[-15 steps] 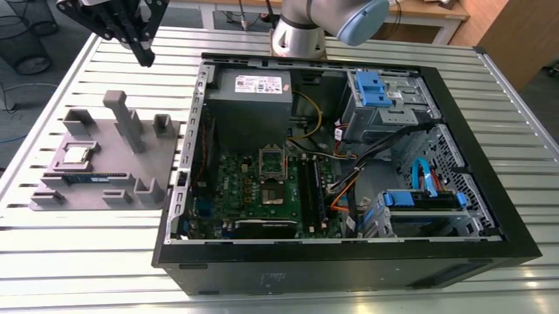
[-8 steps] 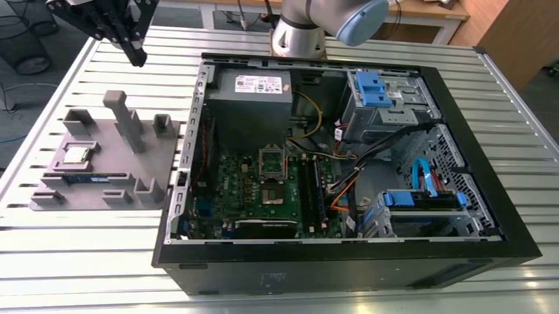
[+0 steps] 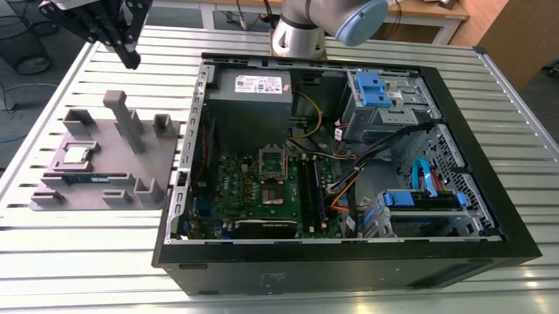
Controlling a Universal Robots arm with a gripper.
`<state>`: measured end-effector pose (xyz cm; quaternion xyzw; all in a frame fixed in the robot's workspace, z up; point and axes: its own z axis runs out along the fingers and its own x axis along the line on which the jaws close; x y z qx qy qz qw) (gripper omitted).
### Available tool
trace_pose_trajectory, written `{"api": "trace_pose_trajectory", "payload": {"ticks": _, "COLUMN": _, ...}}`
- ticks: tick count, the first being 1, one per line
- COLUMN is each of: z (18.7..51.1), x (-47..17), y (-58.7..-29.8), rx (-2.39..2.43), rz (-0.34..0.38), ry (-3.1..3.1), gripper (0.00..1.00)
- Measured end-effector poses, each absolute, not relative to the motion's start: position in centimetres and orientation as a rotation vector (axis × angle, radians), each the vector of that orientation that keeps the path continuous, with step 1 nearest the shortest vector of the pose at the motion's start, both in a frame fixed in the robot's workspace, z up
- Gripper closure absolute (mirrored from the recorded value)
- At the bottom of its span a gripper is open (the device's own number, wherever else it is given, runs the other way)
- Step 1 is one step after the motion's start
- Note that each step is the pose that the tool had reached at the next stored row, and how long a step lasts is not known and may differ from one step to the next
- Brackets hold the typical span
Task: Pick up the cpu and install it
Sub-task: 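Reach for the cpu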
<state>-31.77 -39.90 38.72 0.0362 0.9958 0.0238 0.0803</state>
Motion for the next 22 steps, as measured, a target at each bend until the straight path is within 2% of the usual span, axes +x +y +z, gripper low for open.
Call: {"api": "trace_pose_trajectory", "payload": {"ticks": 22, "z": 38.66, "x": -31.78, "y": -39.89, "rx": 0.113, "rz": 0.069, "ry": 3.041, "gripper": 0.89}}
